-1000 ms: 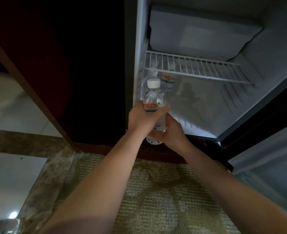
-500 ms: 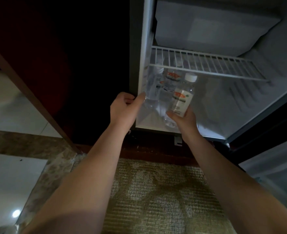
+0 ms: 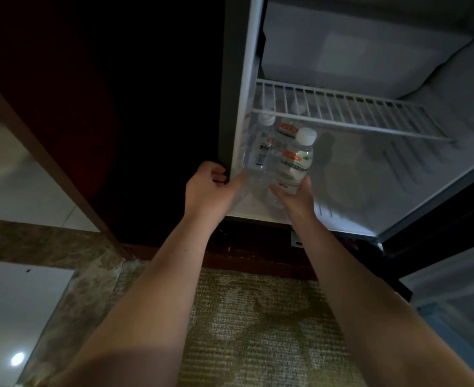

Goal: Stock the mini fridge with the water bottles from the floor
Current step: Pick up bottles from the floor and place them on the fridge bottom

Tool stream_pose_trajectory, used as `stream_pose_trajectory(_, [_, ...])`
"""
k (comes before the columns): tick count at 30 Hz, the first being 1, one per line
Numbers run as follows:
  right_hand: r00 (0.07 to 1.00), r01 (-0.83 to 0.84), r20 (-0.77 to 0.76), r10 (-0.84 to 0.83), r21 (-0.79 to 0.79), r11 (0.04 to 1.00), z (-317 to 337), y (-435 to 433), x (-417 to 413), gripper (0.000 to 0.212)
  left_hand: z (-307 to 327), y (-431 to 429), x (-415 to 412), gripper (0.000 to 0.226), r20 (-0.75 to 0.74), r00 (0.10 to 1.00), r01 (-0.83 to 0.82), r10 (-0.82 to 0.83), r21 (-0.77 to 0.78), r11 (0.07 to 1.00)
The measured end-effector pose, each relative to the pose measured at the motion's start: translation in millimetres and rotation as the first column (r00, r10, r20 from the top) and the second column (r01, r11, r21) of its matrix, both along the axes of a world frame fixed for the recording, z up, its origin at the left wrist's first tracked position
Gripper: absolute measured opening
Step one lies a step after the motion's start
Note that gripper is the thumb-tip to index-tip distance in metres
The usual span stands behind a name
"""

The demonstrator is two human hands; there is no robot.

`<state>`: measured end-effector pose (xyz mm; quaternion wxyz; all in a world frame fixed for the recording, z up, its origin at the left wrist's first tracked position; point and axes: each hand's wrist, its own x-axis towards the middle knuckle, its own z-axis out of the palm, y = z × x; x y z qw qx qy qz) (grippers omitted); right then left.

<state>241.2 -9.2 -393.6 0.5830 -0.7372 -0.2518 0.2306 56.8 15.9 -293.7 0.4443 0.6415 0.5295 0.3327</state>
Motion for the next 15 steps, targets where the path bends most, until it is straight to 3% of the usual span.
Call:
stream_pose_trajectory(4, [0.999, 0.047, 0.015, -0.048, 0.017, 0.999, -7, -9, -3, 0.068, 1, -3, 3, 0.051, -0.013, 1.000, 0.010, -0.010, 0.013, 1.000])
stream_pose_trajectory(10, [0.983, 0.050, 0.184, -0.029, -0.106, 0.993, -7, -7, 2, 0.043, 1, -7, 7, 0.049, 0.014, 1.000, 0.012, -0.012, -0.014, 1.000])
stream_pose_trajectory(15, [0.983, 0.055, 0.182, -0.023, -0.171, 0.984, -1, 12, 14, 0.048, -6, -4, 5, 0.045, -0.008, 1.000, 0.028, -0.028, -0.014, 1.000])
